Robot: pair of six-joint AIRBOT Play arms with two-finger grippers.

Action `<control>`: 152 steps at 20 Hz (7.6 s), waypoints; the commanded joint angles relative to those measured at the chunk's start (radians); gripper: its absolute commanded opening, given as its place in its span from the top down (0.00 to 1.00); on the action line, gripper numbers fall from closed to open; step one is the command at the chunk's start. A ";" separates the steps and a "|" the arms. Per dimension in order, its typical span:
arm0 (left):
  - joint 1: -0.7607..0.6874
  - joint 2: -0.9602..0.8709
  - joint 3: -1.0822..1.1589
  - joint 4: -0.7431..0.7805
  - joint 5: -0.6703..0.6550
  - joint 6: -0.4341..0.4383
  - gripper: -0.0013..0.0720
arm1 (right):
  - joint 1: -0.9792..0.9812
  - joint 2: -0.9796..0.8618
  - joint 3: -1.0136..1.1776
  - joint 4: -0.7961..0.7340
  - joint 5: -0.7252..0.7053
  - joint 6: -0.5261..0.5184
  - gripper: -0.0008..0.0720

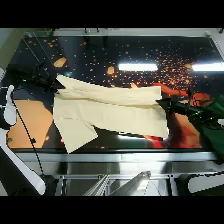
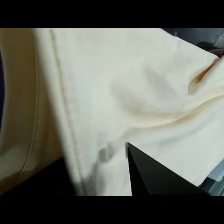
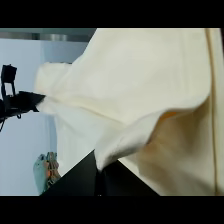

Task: Fold the shirts.

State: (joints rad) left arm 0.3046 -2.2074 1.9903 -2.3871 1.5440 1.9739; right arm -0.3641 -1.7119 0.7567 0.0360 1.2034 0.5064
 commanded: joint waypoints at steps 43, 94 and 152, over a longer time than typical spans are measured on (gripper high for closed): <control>-0.086 0.613 -0.993 0.180 -0.130 -0.129 0.95 | 0.013 0.525 -0.276 -0.792 -0.174 0.713 0.32; -0.028 0.200 -0.323 0.195 0.213 -0.124 0.95 | 0.019 0.308 -0.244 -0.084 -0.364 0.017 0.96; -0.843 0.073 -0.100 0.134 -0.180 -0.317 0.95 | -0.152 0.236 0.226 -0.475 0.351 0.384 0.96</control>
State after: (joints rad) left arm -0.5140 -2.0460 1.7721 -2.2524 1.3243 1.7184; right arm -0.5011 -1.4780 0.9363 -0.4423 1.5032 0.8955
